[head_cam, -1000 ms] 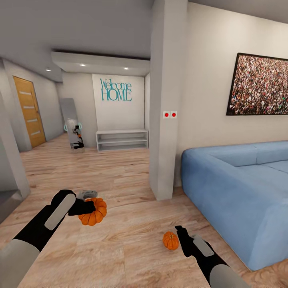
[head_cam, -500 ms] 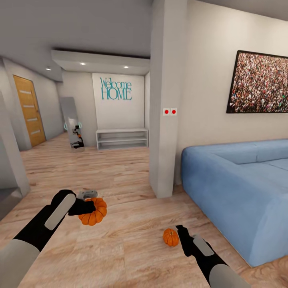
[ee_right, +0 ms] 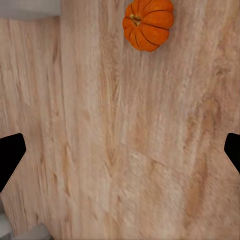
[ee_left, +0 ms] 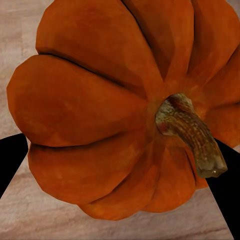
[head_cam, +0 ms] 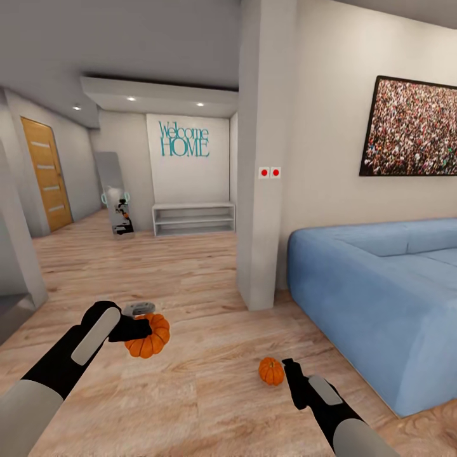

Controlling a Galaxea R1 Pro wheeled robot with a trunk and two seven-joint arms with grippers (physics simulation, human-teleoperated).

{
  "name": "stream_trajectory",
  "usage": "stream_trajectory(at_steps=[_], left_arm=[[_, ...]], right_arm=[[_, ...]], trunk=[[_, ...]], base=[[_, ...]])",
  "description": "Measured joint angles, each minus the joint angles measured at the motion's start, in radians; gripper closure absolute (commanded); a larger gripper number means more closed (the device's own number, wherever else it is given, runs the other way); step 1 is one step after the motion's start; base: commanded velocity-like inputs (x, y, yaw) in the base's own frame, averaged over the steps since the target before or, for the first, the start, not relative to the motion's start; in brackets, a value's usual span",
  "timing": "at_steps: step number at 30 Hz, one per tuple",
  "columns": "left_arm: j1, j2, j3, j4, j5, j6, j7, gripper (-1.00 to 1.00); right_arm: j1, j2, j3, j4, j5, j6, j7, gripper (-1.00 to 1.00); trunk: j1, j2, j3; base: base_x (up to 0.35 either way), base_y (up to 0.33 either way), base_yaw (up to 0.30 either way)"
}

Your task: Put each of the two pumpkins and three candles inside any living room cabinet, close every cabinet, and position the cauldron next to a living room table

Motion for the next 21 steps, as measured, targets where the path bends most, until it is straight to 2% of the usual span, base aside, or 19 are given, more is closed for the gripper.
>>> stream_trajectory(at_steps=[21], left_arm=[[0.0, -0.001, -0.001, -0.002, 0.0, 0.0, 0.0, 1.0]], right_arm=[[0.0, -0.001, -0.005, 0.006, -0.012, 0.0, -0.002, -1.0]], trunk=[[0.081, -0.147, -0.066]], base=[[0.0, 0.0, 0.0]])
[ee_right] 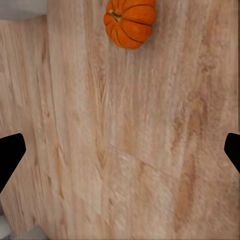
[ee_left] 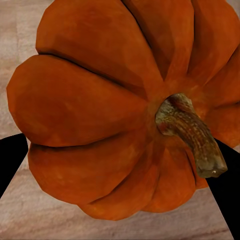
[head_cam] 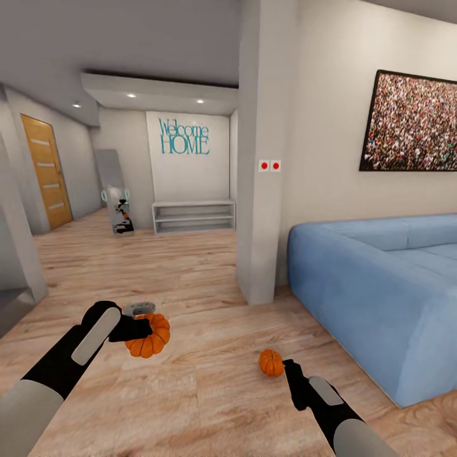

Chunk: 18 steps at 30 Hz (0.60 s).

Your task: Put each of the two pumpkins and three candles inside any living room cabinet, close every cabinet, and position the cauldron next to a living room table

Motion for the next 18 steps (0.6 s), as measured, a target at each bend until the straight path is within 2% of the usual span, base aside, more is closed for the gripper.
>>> stream_trajectory(at_steps=[3, 18], left_arm=[[0.0, -0.001, 0.0, 0.0, 0.0, 0.0, 0.0, 1.0], [0.0, -0.004, 0.001, 0.0, -0.001, -0.001, 0.0, 1.0]], right_arm=[[0.0, -0.001, -0.001, 0.0, -0.002, 0.0, -0.001, -1.0], [0.0, -0.004, -0.001, 0.0, -0.003, 0.0, -0.002, -1.0]], trunk=[[0.011, -0.02, -0.01], [0.018, -0.023, -0.068]], base=[[0.0, 0.0, 0.0], [0.0, 0.0, 0.0]])
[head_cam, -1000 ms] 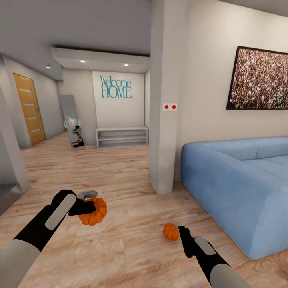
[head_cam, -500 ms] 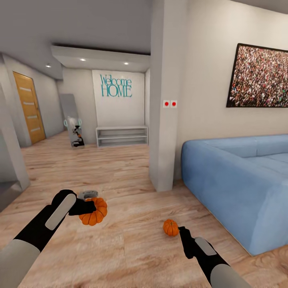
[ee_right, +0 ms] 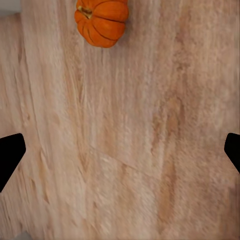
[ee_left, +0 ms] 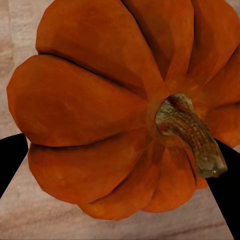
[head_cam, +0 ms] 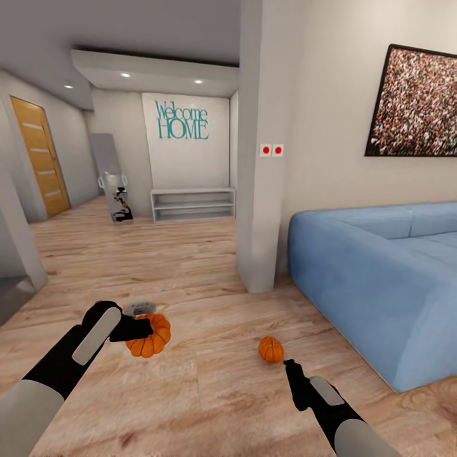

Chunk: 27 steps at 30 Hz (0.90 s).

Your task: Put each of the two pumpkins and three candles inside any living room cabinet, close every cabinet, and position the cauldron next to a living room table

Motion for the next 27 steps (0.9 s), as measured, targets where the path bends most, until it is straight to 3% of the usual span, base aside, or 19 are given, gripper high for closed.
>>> stream_trajectory(at_steps=[14, 22, 27], left_arm=[[0.0, 0.0, 0.002, 0.0, 0.0, 0.0, 0.0, 1.0], [0.0, 0.002, 0.004, -0.047, 0.002, 0.0, -0.002, 1.0], [0.0, 0.006, 0.005, -0.074, 0.001, 0.001, -0.002, 1.0]], right_arm=[[0.0, -0.002, -0.002, 0.0, 0.0, 0.0, 0.0, -1.0], [0.0, -0.012, -0.002, 0.0, -0.001, 0.001, 0.0, -1.0], [0.0, -0.014, -0.002, 0.0, -0.001, 0.002, 0.0, -1.0]], trunk=[[0.006, -0.003, -0.054], [0.006, -0.004, -0.054], [0.006, -0.003, -0.054]], base=[[0.0, 0.0, 0.0], [0.009, 0.0, 0.0], [0.214, 0.0, 0.0]])
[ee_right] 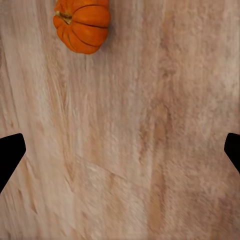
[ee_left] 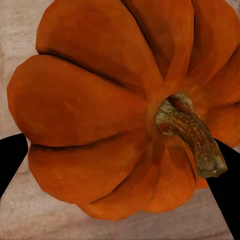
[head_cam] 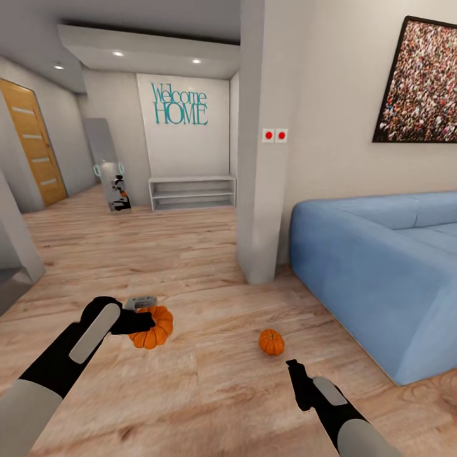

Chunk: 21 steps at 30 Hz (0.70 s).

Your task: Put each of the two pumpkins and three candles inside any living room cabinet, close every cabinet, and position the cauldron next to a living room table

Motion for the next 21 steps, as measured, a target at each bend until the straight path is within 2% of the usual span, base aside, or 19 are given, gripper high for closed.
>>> stream_trajectory(at_steps=[12, 21], left_arm=[[0.0, 0.001, -0.001, -0.006, -0.001, 0.0, 0.0, 1.0], [0.001, 0.0, -0.002, -0.007, 0.0, 0.0, 0.0, 1.0]], right_arm=[[0.0, 0.0, 0.0, 0.0, 0.0, 0.0, 0.0, -1.0], [0.0, -0.002, 0.0, 0.0, 0.001, 0.0, -0.002, -1.0]], trunk=[[0.0, 0.0, 0.0], [0.0, 0.0, 0.0]], base=[[0.323, -0.014, 0.0], [0.288, -0.15, 0.0]])
